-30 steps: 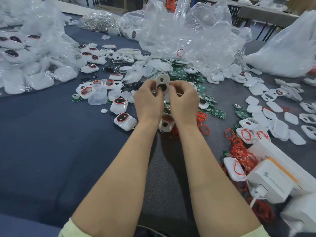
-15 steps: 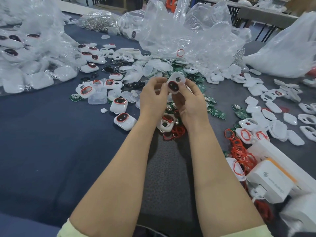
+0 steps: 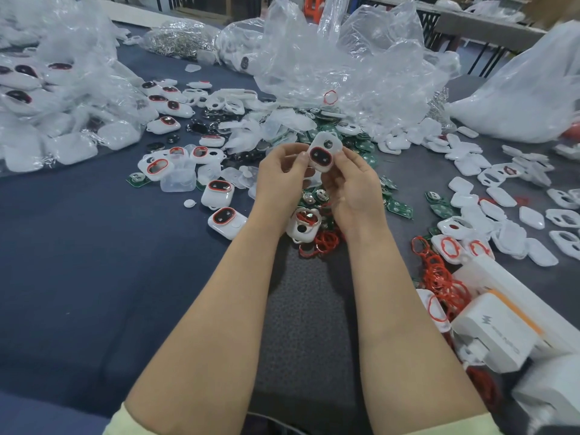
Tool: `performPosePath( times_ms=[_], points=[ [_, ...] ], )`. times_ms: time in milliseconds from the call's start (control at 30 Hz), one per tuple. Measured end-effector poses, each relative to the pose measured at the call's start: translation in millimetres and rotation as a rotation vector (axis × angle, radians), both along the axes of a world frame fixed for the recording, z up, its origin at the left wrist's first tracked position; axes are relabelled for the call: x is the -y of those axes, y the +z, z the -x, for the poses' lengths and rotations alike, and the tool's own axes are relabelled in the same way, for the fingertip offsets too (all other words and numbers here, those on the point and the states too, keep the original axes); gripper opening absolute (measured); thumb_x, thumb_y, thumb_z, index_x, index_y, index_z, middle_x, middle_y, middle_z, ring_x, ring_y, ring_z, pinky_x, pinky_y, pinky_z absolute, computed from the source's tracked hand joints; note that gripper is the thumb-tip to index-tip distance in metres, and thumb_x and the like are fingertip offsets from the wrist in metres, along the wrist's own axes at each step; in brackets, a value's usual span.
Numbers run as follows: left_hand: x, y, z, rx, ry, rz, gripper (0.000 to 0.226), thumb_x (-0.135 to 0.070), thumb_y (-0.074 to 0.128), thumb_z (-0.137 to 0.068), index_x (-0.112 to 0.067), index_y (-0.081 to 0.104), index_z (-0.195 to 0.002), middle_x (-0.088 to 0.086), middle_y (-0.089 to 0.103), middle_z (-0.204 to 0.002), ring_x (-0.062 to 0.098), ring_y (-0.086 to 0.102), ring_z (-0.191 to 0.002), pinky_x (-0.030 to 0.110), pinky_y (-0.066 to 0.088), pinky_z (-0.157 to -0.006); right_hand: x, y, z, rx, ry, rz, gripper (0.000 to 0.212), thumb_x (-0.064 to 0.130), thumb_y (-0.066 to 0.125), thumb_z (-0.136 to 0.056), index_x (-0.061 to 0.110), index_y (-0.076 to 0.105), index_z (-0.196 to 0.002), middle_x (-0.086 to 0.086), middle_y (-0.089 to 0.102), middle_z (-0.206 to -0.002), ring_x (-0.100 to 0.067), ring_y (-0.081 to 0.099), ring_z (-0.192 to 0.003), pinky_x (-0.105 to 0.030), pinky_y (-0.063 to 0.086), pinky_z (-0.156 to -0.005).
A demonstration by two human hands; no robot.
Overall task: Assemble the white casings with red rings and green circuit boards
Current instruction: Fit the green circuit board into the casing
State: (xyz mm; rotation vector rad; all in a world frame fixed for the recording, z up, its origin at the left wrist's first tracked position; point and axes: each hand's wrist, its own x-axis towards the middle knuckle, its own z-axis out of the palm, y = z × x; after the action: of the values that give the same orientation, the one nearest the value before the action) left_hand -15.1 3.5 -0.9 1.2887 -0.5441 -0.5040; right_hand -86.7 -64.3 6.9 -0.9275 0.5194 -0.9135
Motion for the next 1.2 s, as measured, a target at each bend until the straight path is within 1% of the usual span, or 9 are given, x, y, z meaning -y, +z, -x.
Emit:
performPosePath(
  times_ms=[133,233,433,567,700,833,933,1067,1200],
  points=[
    [-2.2,1.8,-1.3,-0.192,-0.001,0.062,0.004,-0.017,0.061,-0.094,-0.015,0.061,-0.097,-0.003,0.064,-0.084,0.003,0.061,-0.07,0.022,0.052,-0.076,-5.3,1.0,-2.4,0.035,0.046,-0.012,0.015,-0.002,0.054,-0.09,0.009,0.059,-0.081,-0.004,0.067,-0.074,-0.012,0.064,-0.067,-0.019,0.053,-0.065],
    [-3.9,4.1,-0.4,-0.214,-0.045,0.068,0.004,-0.015,0.063,-0.092,-0.019,0.063,-0.09,-0.003,0.065,-0.086,0.008,0.061,-0.081,0.027,0.05,-0.086,-6.8,2.1,-3.5,0.089,0.091,-0.034,0.015,-0.006,0.056,-0.087,0.007,0.059,-0.081,-0.007,0.067,-0.078,-0.015,0.065,-0.071,-0.024,0.054,-0.074],
    [-6.3,8.5,-2.3,-0.268,-0.023,0.169,0.015,-0.004,0.057,-0.093,-0.018,0.061,-0.09,-0.002,0.066,-0.079,0.002,0.063,-0.065,0.018,0.049,-0.063,-7.9,-7.4,-5.5,-0.315,0.001,0.276,0.003,0.009,0.063,-0.088,0.01,0.062,-0.09,0.0,0.064,-0.08,-0.011,0.061,-0.074,-0.024,0.051,-0.07],
    [-6.3,7.6,-2.8,-0.293,-0.023,0.147,0.011,-0.007,0.056,-0.095,-0.016,0.061,-0.098,0.001,0.064,-0.084,0.003,0.061,-0.067,0.017,0.05,-0.063,-5.0,-5.0,-6.2,-0.23,-0.038,0.228,0.014,0.012,0.061,-0.09,0.012,0.062,-0.105,-0.003,0.067,-0.086,-0.01,0.064,-0.068,-0.022,0.052,-0.064],
    [-4.3,7.1,-3.1,-0.327,-0.015,0.163,0.009,-0.01,0.056,-0.096,-0.011,0.06,-0.103,0.003,0.065,-0.087,0.007,0.062,-0.071,0.019,0.051,-0.067,-5.6,-4.1,-6.3,-0.185,-0.046,0.206,0.015,0.004,0.056,-0.091,0.011,0.059,-0.105,-0.006,0.067,-0.085,-0.008,0.066,-0.061,-0.019,0.052,-0.06],
    [-3.5,7.0,-3.5,-0.338,-0.021,0.194,0.008,-0.01,0.058,-0.094,-0.008,0.059,-0.102,0.013,0.063,-0.099,0.015,0.061,-0.079,0.023,0.052,-0.073,-8.3,-3.3,-6.0,-0.133,-0.002,0.146,0.013,0.003,0.056,-0.092,0.009,0.055,-0.102,-0.016,0.068,-0.095,-0.018,0.071,-0.076,-0.024,0.057,-0.067],
    [-3.6,6.9,-3.2,-0.29,-0.025,0.17,0.003,-0.01,0.057,-0.095,-0.012,0.06,-0.097,0.007,0.064,-0.091,0.013,0.06,-0.078,0.023,0.051,-0.074,-8.9,-4.0,-8.0,-0.177,-0.013,0.169,0.006,0.006,0.055,-0.094,0.01,0.055,-0.099,-0.011,0.068,-0.092,-0.021,0.07,-0.081,-0.026,0.058,-0.071],
    [-3.4,6.6,-4.3,-0.281,0.02,0.17,0.01,-0.009,0.055,-0.096,-0.016,0.06,-0.092,0.004,0.064,-0.084,0.014,0.058,-0.076,0.026,0.05,-0.075,-8.4,-6.7,-8.9,-0.368,-0.082,0.347,0.007,0.017,0.059,-0.094,0.011,0.061,-0.092,-0.001,0.066,-0.077,-0.009,0.065,-0.064,-0.023,0.056,-0.065],
    [-2.7,5.7,-4.7,-0.259,0.032,0.151,0.009,-0.01,0.053,-0.097,-0.014,0.061,-0.096,0.001,0.065,-0.082,0.011,0.06,-0.075,0.024,0.052,-0.074,-6.9,-7.7,-7.3,-0.388,-0.096,0.389,0.004,0.024,0.064,-0.09,0.02,0.064,-0.089,0.004,0.066,-0.082,-0.005,0.061,-0.07,-0.021,0.051,-0.065]
  ],
)
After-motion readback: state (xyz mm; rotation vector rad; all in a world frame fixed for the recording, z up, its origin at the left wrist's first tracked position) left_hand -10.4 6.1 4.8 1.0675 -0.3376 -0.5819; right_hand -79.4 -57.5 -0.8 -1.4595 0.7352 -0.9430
